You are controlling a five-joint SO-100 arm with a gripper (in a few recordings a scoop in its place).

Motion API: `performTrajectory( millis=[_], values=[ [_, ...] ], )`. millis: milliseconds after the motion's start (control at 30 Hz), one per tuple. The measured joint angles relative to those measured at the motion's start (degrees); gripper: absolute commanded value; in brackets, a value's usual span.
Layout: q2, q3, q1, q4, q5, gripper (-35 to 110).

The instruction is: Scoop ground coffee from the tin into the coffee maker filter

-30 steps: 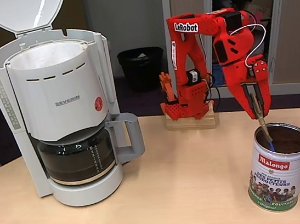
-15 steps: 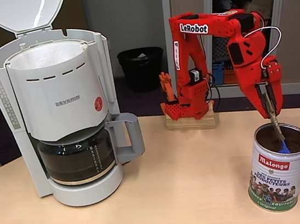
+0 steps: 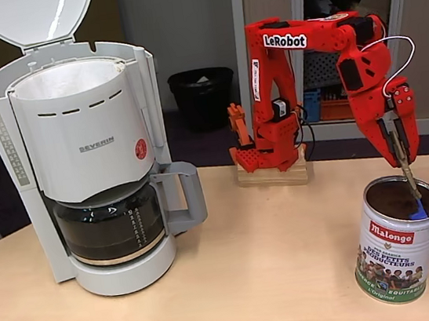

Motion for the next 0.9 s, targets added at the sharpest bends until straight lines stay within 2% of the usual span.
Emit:
performTrajectory(
  millis=[333, 567, 900],
  values=[
    [4.0, 1.8, 0.4, -4.3, 13.4, 0],
    [16.0, 13.8, 1.2, -10.4, 23.7, 0],
    [35.6, 31.9, 1.7, -13.2, 28.9, 0]
  ],
)
